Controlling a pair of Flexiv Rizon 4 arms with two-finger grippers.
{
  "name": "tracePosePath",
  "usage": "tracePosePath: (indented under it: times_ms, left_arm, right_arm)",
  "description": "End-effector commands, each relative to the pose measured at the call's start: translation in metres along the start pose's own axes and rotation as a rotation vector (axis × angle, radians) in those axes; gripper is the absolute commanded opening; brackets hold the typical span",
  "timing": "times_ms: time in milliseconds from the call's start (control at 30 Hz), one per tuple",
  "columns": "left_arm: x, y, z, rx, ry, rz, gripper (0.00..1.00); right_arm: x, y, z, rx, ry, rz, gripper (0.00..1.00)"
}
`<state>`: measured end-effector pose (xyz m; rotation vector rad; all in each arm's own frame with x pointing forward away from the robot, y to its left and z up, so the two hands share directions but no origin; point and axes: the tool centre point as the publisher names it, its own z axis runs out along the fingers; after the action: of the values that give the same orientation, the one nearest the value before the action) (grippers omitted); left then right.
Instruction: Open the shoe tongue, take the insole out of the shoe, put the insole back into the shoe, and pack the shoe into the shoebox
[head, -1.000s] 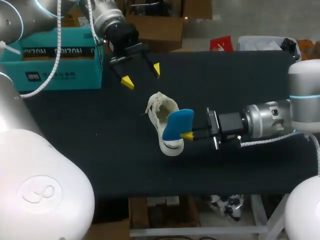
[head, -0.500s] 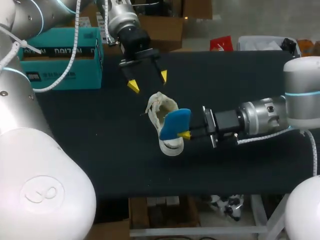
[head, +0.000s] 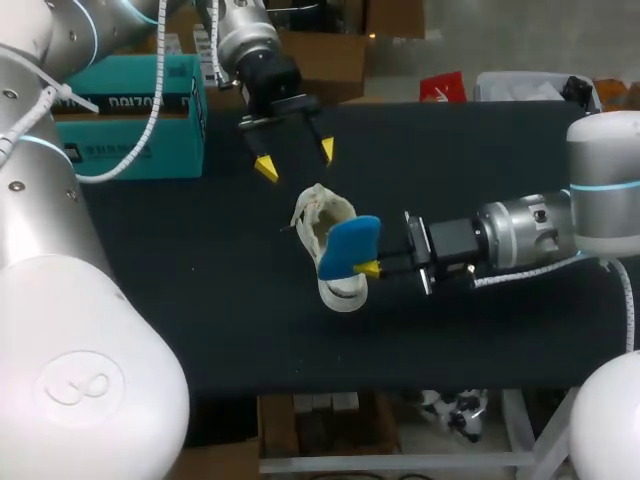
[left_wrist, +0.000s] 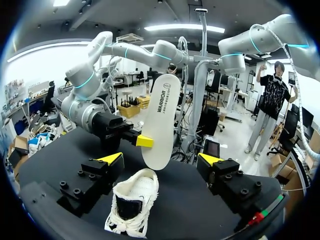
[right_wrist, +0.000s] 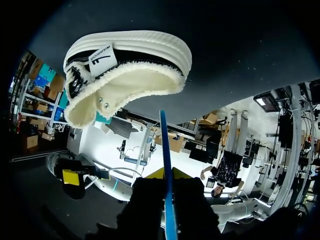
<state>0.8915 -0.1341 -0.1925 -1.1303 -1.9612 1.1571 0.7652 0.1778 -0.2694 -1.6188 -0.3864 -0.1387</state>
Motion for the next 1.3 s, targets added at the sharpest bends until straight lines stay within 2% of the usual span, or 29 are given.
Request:
tracePosePath:
  times_ms: [33, 1133, 1167, 1200, 1300]
  left_arm:
    - [-0.002, 0.003, -0.001, 0.011, 0.005, 0.0, 1.0]
    - [-0.002, 0.003, -0.001, 0.011, 0.005, 0.0, 1.0]
    - [-0.001, 0.002, 0.002, 0.005, -0.024, 0.009, 1.0]
    - [0.001, 0.001, 0.005, 0.002, -0.086, 0.006, 1.0]
    - [0.002, 0.001, 0.018, -0.027, -0.167, -0.036, 1.0]
  right_arm:
    - [0.0, 0.0, -0.001, 0.002, -0.001, 0.001, 0.0]
    - [0.0, 0.0, -0.001, 0.002, -0.001, 0.001, 0.0]
    - [0.0, 0.001, 0.001, -0.009, 0.003, -0.001, 0.0]
    - [-0.001, 0.0, 0.003, -0.02, 0.032, -0.017, 0.0]
    - [-0.002, -0.001, 0.007, -0.05, 0.071, -0.036, 0.0]
